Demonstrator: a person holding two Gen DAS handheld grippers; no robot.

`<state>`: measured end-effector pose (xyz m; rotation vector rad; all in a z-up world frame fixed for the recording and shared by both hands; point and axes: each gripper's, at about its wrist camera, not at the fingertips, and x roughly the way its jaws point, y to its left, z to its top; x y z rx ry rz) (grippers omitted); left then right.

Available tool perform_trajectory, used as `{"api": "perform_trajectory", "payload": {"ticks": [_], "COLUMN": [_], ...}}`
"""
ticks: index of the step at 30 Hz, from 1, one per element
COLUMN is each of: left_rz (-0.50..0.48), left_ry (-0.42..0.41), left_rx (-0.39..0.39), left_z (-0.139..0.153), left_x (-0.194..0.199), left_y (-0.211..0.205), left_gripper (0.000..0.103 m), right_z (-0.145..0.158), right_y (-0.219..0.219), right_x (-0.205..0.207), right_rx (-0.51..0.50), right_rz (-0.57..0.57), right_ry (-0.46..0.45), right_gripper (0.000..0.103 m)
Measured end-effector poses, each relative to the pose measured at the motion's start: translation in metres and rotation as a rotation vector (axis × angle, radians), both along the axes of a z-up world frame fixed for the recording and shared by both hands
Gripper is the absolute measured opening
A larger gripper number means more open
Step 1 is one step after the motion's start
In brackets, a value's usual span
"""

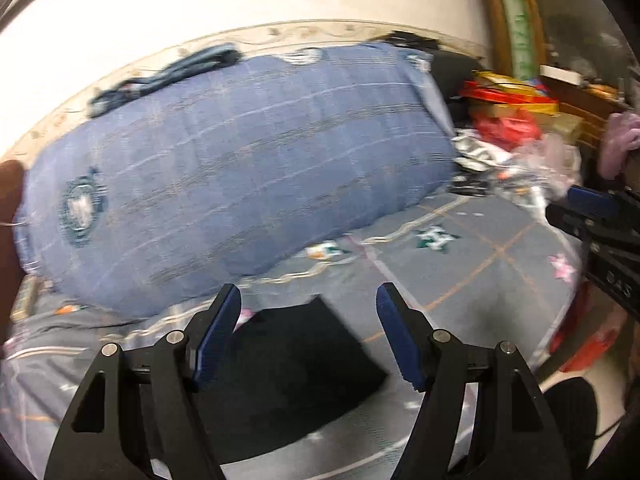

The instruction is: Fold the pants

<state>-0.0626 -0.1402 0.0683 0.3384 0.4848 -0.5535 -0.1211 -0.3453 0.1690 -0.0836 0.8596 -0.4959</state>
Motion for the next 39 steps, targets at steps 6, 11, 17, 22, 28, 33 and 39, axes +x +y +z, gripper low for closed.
{"api": "perform_trajectory", "payload": {"ticks": [6,11,17,22,28,33,39], "left_rz": [0.165,0.240,0.284,0.298,0.304,0.306,0.314], "left_ry": [-0.061,-0.084,-0.094,-0.095,-0.095,-0.100,-0.098], "left_rx": [0.017,0.017,0.004,-0.009,-0.014,-0.008,-0.011], "left_z": [0.003,0.006,0.009,0.010,0.010,0.009,0.009], "left_x": [0.008,0.013,0.018,0.018,0.016,0.014,0.015], "left_y": [0.049,0.081,0.104,0.115,0.118,0.115,0.118], "left_gripper": [0.075,0.075,0.075,0.075,0.075,0.075,0.075], "right_z": [-0.014,-0.012,-0.010,-0.006,-0.005,-0.003,-0.003], "right_y": [0.041,0.077,0.112,0.126,0.131,0.127,0.129], "right_x": [0.028,0.048,0.066,0.068,0.065,0.061,0.060], "right_rx": [0.026,0.037,0.035,0.031,0.033,0.035,0.039], "right_rz": [0.093,0.166,0.219,0.244,0.251,0.247,0.252], "right_ry": [0.027,0.026,0.027,0.024,0.028,0.025,0.025], "right_gripper": [0.038,0.038,0.038,0.038,0.038,0.038,0.038]}}
